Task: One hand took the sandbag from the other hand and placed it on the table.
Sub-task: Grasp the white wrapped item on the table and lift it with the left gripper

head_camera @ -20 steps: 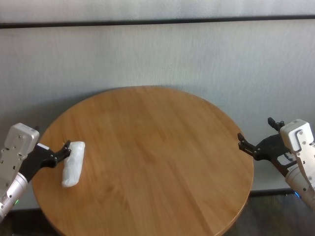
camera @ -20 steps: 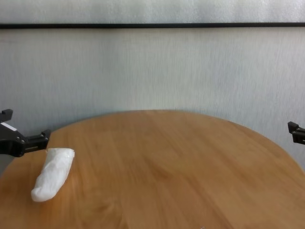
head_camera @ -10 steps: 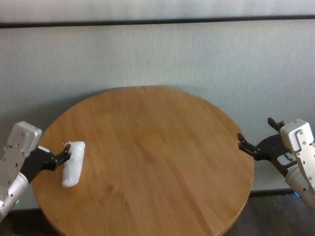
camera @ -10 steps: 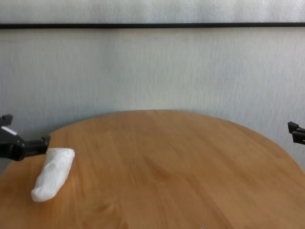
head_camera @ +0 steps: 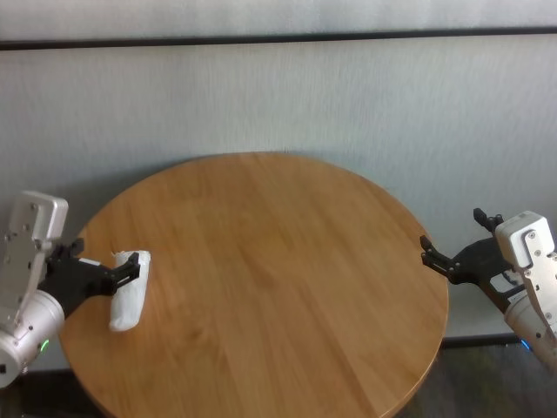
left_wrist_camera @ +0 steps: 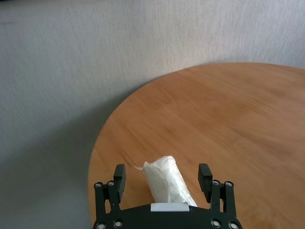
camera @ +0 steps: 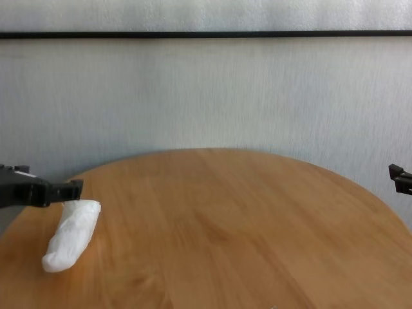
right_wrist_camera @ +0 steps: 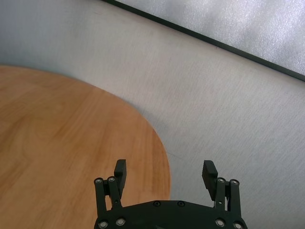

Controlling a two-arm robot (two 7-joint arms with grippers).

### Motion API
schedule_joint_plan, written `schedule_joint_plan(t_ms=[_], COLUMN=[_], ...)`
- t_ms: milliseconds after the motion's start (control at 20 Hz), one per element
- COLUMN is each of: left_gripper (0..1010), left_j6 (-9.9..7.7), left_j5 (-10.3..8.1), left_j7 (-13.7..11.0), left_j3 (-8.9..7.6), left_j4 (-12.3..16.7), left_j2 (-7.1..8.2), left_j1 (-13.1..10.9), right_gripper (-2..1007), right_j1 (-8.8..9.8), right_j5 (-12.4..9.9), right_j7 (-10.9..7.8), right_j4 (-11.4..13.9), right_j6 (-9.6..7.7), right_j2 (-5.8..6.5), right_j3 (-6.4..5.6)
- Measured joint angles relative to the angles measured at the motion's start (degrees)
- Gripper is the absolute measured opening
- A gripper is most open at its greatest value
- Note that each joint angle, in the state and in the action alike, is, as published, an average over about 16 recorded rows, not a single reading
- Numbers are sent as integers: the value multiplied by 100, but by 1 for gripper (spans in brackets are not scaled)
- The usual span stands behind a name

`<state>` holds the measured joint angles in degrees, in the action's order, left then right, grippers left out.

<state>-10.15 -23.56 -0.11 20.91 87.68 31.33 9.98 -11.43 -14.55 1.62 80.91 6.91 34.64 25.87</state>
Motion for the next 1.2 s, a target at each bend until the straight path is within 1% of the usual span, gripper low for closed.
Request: schedule_joint_plan(t_ms=[150,250,350,450,650,1000,1200], left_gripper=[1000,1000,1000,1000,1000,1000,1000], left_j6=[-308,-510,-704,-879,-1203,-1692,-1931], left_j5=[-231,-351,-418,-443,-410,-182,-114], left_j7=[6,23,50,74,104,36,-56], left_j3=[-149,-231,-284,-308,-297,-120,-40], left_j4=[120,188,247,293,367,444,450], left_j2=[-118,-185,-233,-264,-290,-238,-229], left_j1=[-43,-63,-71,-72,-57,32,73], right_gripper=[1005,1005,1005,1005,1005,1005,1005], right_j1=[0,0,0,0,0,0,0], right_j5=[0,0,0,0,0,0,0], right_j7=[0,0,0,0,0,0,0], right_j4=[0,0,0,0,0,0,0], right_j6=[0,0,0,0,0,0,0], right_j2=[0,0,0,0,0,0,0], right_j3=[0,0,0,0,0,0,0])
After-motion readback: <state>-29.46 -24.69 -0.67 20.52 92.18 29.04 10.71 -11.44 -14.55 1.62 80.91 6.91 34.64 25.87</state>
